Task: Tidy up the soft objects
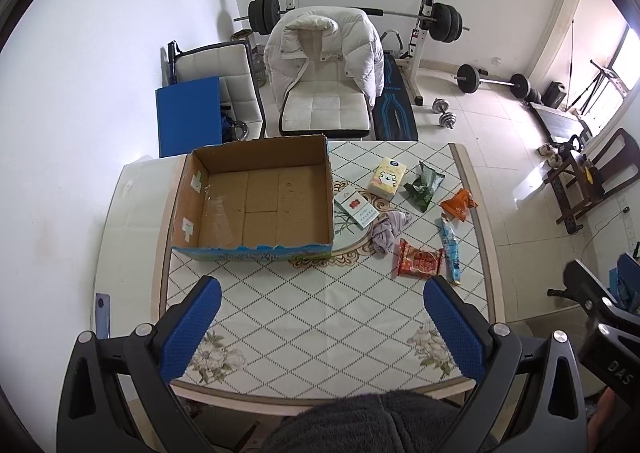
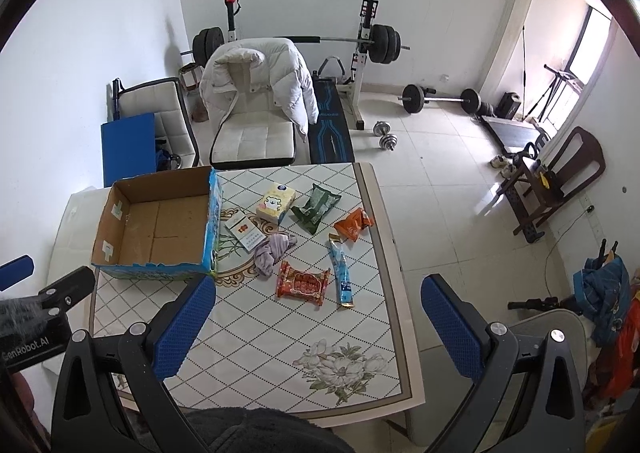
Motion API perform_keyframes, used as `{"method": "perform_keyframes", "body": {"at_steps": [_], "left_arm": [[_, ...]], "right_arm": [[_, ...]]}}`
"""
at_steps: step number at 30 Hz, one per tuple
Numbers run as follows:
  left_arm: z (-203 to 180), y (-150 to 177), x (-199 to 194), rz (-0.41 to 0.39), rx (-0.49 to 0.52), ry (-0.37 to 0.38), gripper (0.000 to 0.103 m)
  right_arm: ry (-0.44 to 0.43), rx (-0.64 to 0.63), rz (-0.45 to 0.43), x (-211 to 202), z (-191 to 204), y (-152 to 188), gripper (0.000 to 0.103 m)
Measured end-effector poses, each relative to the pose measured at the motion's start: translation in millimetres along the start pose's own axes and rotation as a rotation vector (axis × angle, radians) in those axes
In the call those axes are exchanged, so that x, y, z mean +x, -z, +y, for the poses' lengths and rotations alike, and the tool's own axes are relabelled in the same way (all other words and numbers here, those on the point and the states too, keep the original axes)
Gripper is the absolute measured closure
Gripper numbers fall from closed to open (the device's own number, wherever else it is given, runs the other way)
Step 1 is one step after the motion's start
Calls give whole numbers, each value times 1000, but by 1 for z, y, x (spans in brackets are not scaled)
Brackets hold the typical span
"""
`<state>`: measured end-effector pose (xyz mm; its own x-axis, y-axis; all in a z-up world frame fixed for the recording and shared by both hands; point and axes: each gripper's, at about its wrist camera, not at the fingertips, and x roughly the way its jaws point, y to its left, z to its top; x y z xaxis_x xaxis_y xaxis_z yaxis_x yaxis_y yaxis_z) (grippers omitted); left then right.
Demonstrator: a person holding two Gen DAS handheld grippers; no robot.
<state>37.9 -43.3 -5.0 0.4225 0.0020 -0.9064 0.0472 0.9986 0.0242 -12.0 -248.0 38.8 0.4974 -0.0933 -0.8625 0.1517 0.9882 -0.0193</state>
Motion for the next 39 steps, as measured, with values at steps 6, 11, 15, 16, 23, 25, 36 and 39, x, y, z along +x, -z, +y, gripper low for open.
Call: {"method": "perform_keyframes", "body": {"at_steps": [6,11,15,16,23,25,36,39], "left_arm": [[-39,-51,87,65,80,-16,0],[-82,-103,192,157,164,-15,0],[-121,-134,290,262,259,-19,1],[-128,-139,315,291,272,-20,1],[-158,-151,456,478,328,-53,2],[-163,-149,479,511,345,-52,8],[-111,-151,509,625,68,7,38],[-108,-147,517,634,82,7,39]], "right_arm": [[-37,126,153,106,-61,-25,0],[-113,155,290,229,-81,-63,0],[-159,192,401,341,-80,-94,0],[-169,206,433,366,-78,-100,0],[-193,276,584,492,-77,-108,1],[-203,284,602,510,-75,-109,1],[-251,362,733,575,-52,-101,14],[-231,351,782,588,-41,-95,43]]}}
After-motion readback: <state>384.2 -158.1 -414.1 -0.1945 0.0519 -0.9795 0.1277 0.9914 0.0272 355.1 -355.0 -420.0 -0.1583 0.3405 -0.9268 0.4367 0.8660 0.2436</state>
